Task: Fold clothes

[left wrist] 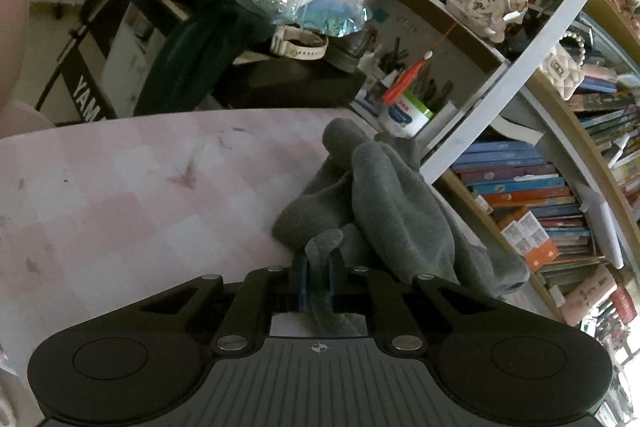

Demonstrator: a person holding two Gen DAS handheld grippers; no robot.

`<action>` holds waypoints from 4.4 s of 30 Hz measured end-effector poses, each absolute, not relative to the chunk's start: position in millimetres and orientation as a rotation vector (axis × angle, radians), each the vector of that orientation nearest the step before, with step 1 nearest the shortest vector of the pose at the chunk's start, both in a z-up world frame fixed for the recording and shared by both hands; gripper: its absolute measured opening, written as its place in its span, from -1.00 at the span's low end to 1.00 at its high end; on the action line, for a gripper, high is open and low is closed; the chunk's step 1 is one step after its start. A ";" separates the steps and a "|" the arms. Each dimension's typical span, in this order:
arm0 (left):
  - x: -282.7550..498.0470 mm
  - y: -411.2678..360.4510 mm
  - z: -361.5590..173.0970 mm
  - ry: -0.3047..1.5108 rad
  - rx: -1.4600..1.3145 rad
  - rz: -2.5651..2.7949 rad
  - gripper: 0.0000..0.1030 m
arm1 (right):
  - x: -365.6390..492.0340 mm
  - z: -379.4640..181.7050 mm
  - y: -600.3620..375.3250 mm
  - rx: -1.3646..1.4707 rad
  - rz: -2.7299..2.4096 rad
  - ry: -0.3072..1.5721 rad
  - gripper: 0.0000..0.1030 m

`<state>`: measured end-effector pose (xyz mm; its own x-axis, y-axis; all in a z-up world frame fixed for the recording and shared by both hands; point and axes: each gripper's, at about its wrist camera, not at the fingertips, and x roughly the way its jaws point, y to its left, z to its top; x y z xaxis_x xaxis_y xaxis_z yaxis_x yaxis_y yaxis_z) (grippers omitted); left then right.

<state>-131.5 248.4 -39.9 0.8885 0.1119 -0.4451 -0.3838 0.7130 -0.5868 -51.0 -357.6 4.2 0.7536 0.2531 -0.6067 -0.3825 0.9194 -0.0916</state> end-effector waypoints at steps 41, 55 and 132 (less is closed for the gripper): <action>-95.9 176.0 -21.6 0.451 -0.425 0.025 0.68 | 141.3 98.0 -16.5 -0.495 0.851 0.693 0.43; -95.2 175.4 -22.2 0.456 -0.432 0.020 0.69 | 241.8 59.2 129.4 -0.313 0.872 0.863 0.35; -50.5 202.5 -13.1 0.604 -0.551 -0.056 -0.57 | 142.8 25.2 -316.5 -0.175 0.447 0.792 0.18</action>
<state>-50.5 202.5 -13.1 0.8262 -0.2072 -0.5239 -0.1076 0.8548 -0.5077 142.8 -316.5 25.2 0.6152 0.3211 -0.7200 -0.4500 0.8929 0.0137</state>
